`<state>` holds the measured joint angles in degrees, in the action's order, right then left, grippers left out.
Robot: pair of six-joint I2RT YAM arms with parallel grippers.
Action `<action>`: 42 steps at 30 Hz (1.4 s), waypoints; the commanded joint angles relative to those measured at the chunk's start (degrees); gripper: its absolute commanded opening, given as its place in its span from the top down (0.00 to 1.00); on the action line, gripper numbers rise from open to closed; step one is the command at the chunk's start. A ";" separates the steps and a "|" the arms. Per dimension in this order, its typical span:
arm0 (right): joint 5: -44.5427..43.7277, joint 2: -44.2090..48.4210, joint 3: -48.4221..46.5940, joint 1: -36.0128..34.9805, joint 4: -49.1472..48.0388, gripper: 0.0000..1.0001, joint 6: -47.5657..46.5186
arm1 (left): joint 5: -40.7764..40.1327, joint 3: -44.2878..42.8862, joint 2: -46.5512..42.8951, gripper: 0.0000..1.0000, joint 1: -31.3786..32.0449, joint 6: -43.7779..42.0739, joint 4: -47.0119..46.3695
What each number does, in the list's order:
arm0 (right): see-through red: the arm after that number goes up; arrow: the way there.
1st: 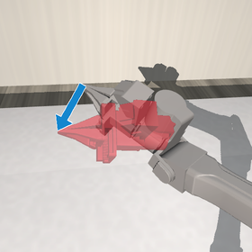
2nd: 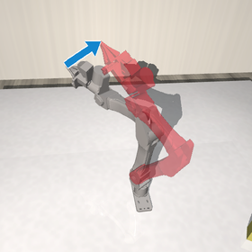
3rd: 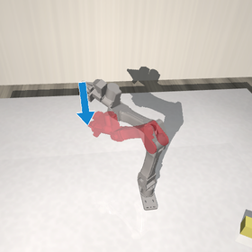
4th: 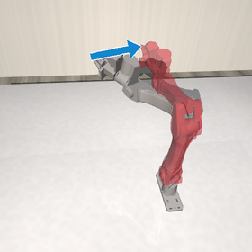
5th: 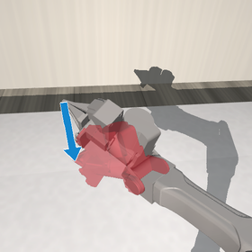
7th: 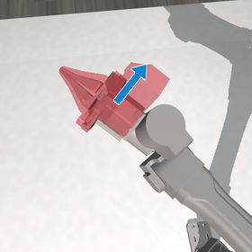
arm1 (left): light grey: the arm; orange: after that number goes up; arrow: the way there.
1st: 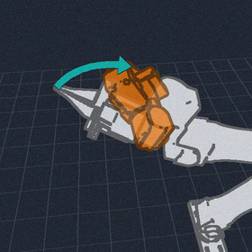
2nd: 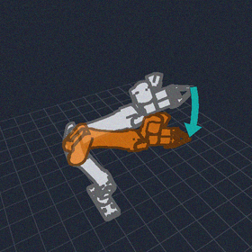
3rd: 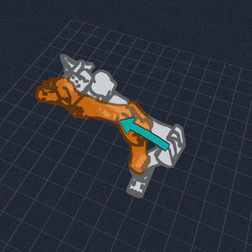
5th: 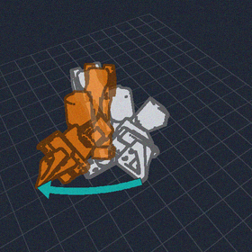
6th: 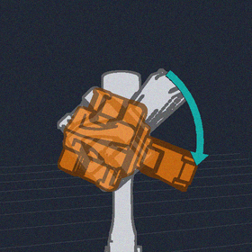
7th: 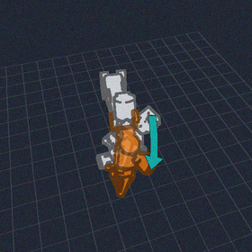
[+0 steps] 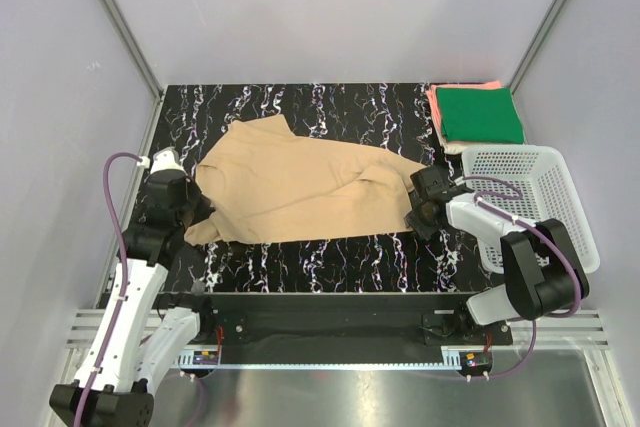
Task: Fold and stack the t-shirts
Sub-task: Flatten the tshirt out
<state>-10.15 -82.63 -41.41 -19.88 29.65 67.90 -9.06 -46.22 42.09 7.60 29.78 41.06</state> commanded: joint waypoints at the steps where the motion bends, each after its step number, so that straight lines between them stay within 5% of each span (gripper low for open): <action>1: -4.87 -0.78 -0.16 -0.34 -0.47 0.69 2.59 | -0.43 -0.10 -0.43 1.00 -0.21 -0.69 -1.42; 5: -5.84 -2.00 -0.34 -0.34 -0.47 0.72 1.71 | -0.69 -0.37 -0.16 1.00 -0.21 -0.51 -1.51; 11: -7.07 -2.72 -0.78 -0.34 -0.56 1.00 -0.31 | -1.22 -0.89 0.45 1.00 -0.21 0.54 -1.86; 18: -13.21 9.31 -8.84 -0.34 6.54 1.00 -10.14 | -7.54 -9.92 2.38 1.00 -0.21 -2.17 -1.07; 28: -14.11 30.06 -42.32 -0.34 25.09 1.00 -22.28 | -7.13 -48.68 6.26 1.00 -0.21 -0.61 6.57; 35: -7.87 41.13 -50.96 -0.34 30.38 1.00 -17.63 | -3.59 -57.84 -0.77 1.00 0.31 4.93 12.81; 42: -4.44 34.92 -50.10 -0.25 24.25 1.00 -21.48 | -4.65 -57.24 3.25 1.00 1.11 4.86 13.35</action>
<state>-16.84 -41.19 -93.47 -19.94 57.04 49.19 -13.89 -104.55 39.90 8.47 34.70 53.71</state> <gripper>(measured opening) 0.010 0.012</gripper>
